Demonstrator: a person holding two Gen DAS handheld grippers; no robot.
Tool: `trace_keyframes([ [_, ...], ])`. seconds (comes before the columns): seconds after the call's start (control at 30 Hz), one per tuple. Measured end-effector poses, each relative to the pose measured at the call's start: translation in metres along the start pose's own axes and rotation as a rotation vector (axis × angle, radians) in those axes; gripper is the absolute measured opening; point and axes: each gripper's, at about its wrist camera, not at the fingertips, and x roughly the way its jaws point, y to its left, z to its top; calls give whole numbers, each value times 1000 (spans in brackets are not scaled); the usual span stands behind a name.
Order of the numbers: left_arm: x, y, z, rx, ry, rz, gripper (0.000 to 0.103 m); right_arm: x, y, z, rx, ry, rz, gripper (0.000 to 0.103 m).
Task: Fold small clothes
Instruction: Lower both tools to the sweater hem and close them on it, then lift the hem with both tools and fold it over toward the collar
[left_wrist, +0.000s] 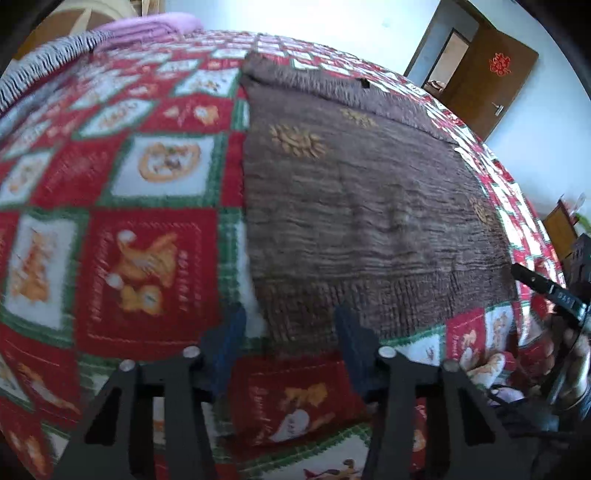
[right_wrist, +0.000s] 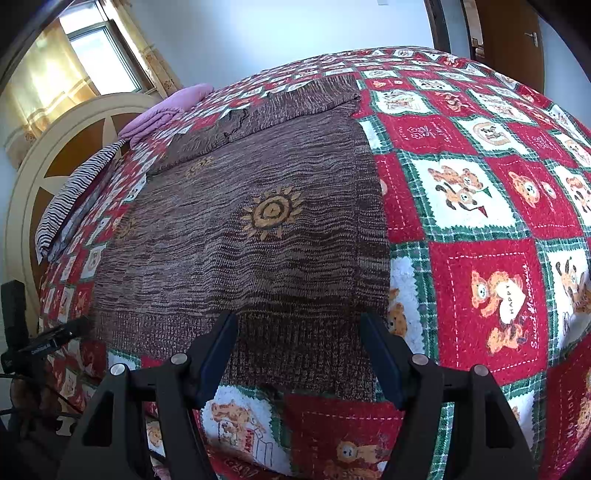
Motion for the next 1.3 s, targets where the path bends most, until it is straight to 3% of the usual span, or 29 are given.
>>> trace_keyframes([
  [0.1,1,-6,-2,9,-11,-23,51,0,0,0,-4,-7,-2,69],
  [0.13,2,-7,-3,4,-14,-22,41,0,0,0,-5,-9,-3,69],
  [0.17,2,-8,-5,9,-24,0,22,0,0,0,-7,-10,-3,69],
  [0.2,1,-11,-6,32,-36,15,11,0,-1,0,-8,-11,-2,69],
  [0.23,-1,-11,-6,38,-35,-3,8,-2,-1,1,-7,-15,0,69],
  [0.47,-32,-2,4,32,-150,-54,4,-21,-28,9,67,-49,-58,69],
  [0.73,-12,5,1,10,-101,-62,4,-11,-30,-6,58,26,-17,67],
  [0.87,-6,9,-1,-2,-93,-61,4,-4,-17,-13,-12,50,-67,61],
  [0.97,-6,12,-1,-20,-100,-85,4,-3,-13,-15,-25,59,-57,38],
  [1.03,-9,14,-1,-29,-109,-99,4,-3,-17,-15,-16,63,-38,9],
  [1.13,-15,18,2,-51,-127,-121,4,-11,-26,-11,29,54,45,5],
  [1.3,-29,23,7,-69,-180,-145,4,-49,-26,5,17,-70,133,5],
])
